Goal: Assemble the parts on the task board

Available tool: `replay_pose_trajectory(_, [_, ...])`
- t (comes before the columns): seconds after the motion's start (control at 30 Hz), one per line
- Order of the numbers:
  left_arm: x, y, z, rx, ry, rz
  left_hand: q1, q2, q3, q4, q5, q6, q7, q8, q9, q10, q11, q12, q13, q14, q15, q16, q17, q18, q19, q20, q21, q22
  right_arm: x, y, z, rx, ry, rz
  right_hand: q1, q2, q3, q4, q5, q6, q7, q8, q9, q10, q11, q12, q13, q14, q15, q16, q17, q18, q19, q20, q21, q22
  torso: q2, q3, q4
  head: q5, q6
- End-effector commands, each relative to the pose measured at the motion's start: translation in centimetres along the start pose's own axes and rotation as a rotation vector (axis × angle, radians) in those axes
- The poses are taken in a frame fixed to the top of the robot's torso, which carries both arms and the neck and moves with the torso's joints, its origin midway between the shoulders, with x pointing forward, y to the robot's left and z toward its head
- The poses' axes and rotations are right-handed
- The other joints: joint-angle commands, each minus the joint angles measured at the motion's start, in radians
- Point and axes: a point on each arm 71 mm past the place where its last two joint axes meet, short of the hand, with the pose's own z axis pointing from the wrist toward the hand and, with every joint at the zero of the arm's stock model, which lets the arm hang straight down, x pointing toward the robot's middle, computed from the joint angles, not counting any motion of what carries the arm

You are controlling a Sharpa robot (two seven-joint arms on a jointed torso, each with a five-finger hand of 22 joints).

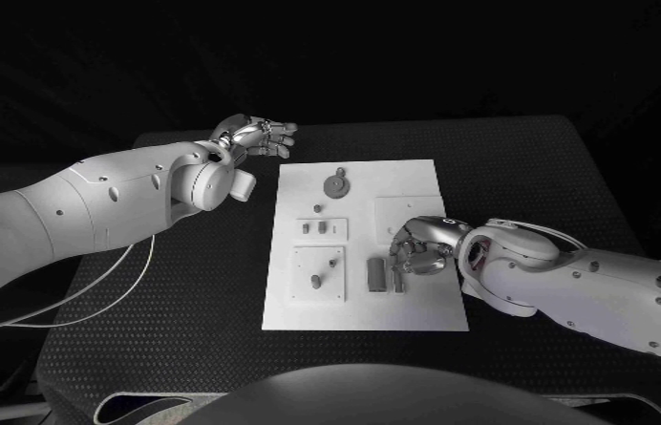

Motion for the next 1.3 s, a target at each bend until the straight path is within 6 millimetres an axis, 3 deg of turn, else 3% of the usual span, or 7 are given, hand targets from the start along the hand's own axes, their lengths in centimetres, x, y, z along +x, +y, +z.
replay_pose_trajectory(0.03, [0.2,-0.1,0.0,0.006,0.015,-0.004,-0.006,0.001,-0.001,0.006,-0.002,-0.009,-0.001,0.003,-0.001,-0.010,0.001,-0.001,-0.001,0.001,0.004,-0.006,0.001,-0.005,-0.006,-0.002,0.005,-0.002,0.8,-0.2,0.0,0.014,-0.008,-0.072,0.007,-0.019,0.006,-0.009,0.004,0.019,-0.004,0.012,0.002,0.027,-0.009,0.012,0.014,0.016,-0.003,0.006,0.012,0.000,0.011,-0.003,0.006,0.017,0.000,0.0000,0.0005,-0.005,0.000])
replay_pose_trajectory(0.13, [0.2,-0.1,0.0,0.006,0.016,-0.004,-0.003,0.003,0.001,0.005,-0.002,-0.012,0.000,0.002,-0.002,-0.013,0.001,-0.002,-0.002,0.001,0.004,-0.006,0.002,-0.005,-0.006,-0.003,0.005,-0.002,1.0,-0.1,0.0,0.008,-0.008,-0.102,0.041,-0.037,0.012,-0.021,0.004,0.033,-0.008,0.022,0.006,0.049,-0.014,0.022,0.025,0.029,-0.007,0.008,0.018,0.000,0.016,-0.010,0.008,0.016,0.000,-0.0002,-0.0005,-0.005,0.000])
replay_pose_trajectory(0.53, [0.2,-0.1,0.0,0.006,0.018,-0.004,-0.003,0.003,0.001,0.005,-0.003,-0.013,0.000,0.002,-0.002,-0.014,0.002,-0.002,-0.002,0.001,0.004,-0.007,0.003,-0.005,-0.006,-0.003,0.006,-0.002,1.3,0.4,0.1,-0.100,-0.057,-0.263,0.086,-0.057,0.026,-0.021,0.004,0.039,-0.004,0.022,-0.001,0.051,-0.011,0.018,0.020,0.029,-0.008,0.005,0.012,0.000,0.015,-0.018,0.007,0.016,0.000,0.0009,-0.0004,-0.004,0.000])
replay_pose_trajectory(1.0, [0.2,-0.2,0.1,0.008,0.016,-0.003,-0.003,0.003,0.001,0.005,-0.003,-0.013,0.001,0.002,-0.003,-0.014,0.002,-0.002,-0.002,0.001,0.004,-0.008,0.004,-0.005,-0.006,-0.002,0.006,-0.002,0.1,0.3,-0.4,-0.145,-0.211,-0.105,0.083,-0.060,0.027,-0.017,0.004,0.032,0.001,0.016,-0.006,0.014,-0.007,-0.013,-0.020,0.007,-0.009,-0.005,-0.021,0.000,0.013,-0.015,0.002,0.013,-0.001,0.0002,-0.0009,-0.005,0.004])
replay_pose_trajectory(1.07, [0.2,-0.1,0.1,0.006,0.013,-0.003,-0.003,0.003,0.001,0.005,-0.003,-0.013,0.001,0.002,-0.003,-0.014,0.002,-0.002,-0.002,0.001,0.004,-0.008,0.004,-0.005,-0.006,-0.002,0.006,-0.002,-0.2,0.1,-0.6,-0.151,-0.240,-0.030,0.067,-0.061,0.021,-0.008,0.004,-0.006,0.011,-0.002,-0.012,-0.025,0.002,-0.043,-0.052,-0.027,-0.007,-0.020,-0.066,-0.001,0.007,-0.008,-0.005,0.010,-0.001,0.0001,-0.0008,-0.005,0.008])
replay_pose_trajectory(1.17, [-0.1,-0.1,0.2,0.006,0.005,0.000,-0.003,0.003,0.001,0.005,-0.003,-0.014,0.001,0.002,-0.003,-0.014,0.002,-0.002,-0.003,0.001,0.004,-0.008,0.004,-0.005,-0.006,-0.002,0.006,-0.002,-1.6,0.3,-0.6,-0.169,-0.279,0.043,0.051,-0.088,0.024,0.003,0.003,-0.093,0.038,-0.041,-0.022,-0.072,0.027,-0.073,-0.062,-0.060,0.011,-0.044,-0.086,-0.002,-0.014,0.006,-0.026,0.004,-0.002,-0.0003,-0.0004,-0.007,0.017])
replay_pose_trajectory(1.3, [-0.3,-0.1,0.6,0.009,-0.006,-0.001,-0.003,0.003,0.001,0.005,-0.003,-0.014,0.001,0.002,-0.003,-0.014,0.002,-0.002,-0.002,0.002,0.004,-0.008,0.004,-0.005,-0.006,-0.002,0.006,-0.002,-3.5,-0.2,-0.7,-0.159,-0.325,0.152,0.044,-0.116,0.029,0.040,0.004,-0.133,0.056,-0.052,-0.021,-0.100,0.045,-0.076,-0.064,-0.083,0.029,-0.051,-0.085,0.000,-0.029,0.020,-0.038,0.003,-0.005,-0.0010,-0.0040,-0.011,0.039])
